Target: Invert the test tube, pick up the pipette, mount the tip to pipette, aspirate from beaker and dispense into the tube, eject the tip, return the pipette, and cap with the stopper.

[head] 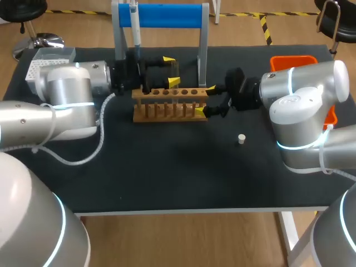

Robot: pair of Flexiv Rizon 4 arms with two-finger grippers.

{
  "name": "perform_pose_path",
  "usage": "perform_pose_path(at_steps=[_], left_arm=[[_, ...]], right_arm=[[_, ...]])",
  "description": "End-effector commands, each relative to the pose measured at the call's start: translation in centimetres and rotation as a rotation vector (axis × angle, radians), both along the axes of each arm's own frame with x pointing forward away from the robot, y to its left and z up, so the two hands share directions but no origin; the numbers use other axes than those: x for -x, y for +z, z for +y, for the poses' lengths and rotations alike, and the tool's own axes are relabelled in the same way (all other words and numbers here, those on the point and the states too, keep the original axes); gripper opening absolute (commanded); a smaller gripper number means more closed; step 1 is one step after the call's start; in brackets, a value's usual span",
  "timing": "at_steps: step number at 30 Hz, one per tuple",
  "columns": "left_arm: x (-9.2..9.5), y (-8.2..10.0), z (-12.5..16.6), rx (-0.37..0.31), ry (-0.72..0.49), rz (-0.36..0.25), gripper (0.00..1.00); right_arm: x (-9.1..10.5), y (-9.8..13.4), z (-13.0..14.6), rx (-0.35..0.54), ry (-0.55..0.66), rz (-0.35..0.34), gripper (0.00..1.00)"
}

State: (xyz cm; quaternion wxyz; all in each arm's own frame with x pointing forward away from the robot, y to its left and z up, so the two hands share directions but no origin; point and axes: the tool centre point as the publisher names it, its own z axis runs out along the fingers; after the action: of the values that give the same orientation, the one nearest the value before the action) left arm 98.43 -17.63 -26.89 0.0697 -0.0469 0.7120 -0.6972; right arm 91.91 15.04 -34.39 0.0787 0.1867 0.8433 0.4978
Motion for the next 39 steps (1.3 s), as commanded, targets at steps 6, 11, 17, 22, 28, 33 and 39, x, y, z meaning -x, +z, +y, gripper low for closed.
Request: perform_pose_path(at_steps=[6, 11, 17, 22, 28, 33, 39], left_arm=[[2.0, 4.3, 4.9, -0.108, 0.013, 0.053, 1.00], [2.6, 5.2, 8.2, -0.130, 0.066, 0.057, 1.00], [3.6, 5.5, 11.3, -0.159, 0.146, 0.061, 1.00], [3.6, 5.5, 11.3, -0.159, 0.146, 0.061, 1.00], [3.6, 5.5, 11.3, -0.159, 0.146, 0.061, 1.00], [3.6, 5.5, 11.3, -0.159, 0.146, 0.061, 1.00], [3.6, 5.5, 11.3, -0.159, 0.146, 0.061, 1.00]], right_arm=[[0.0, 0.0, 0.0, 0.000, -0.001, 0.000, 1.00], [0.0, 0.0, 0.0, 0.000, -0.001, 0.000, 1.00], [0.0, 0.0, 0.0, 0.000, -0.001, 0.000, 1.00], [0.0, 0.0, 0.0, 0.000, -0.001, 0.000, 1.00], [0.0, 0.0, 0.0, 0.000, -0.001, 0.000, 1.00], [0.0, 0.0, 0.0, 0.000, -0.001, 0.000, 1.00], [0.0, 0.0, 0.0, 0.000, -0.001, 0.000, 1.00]])
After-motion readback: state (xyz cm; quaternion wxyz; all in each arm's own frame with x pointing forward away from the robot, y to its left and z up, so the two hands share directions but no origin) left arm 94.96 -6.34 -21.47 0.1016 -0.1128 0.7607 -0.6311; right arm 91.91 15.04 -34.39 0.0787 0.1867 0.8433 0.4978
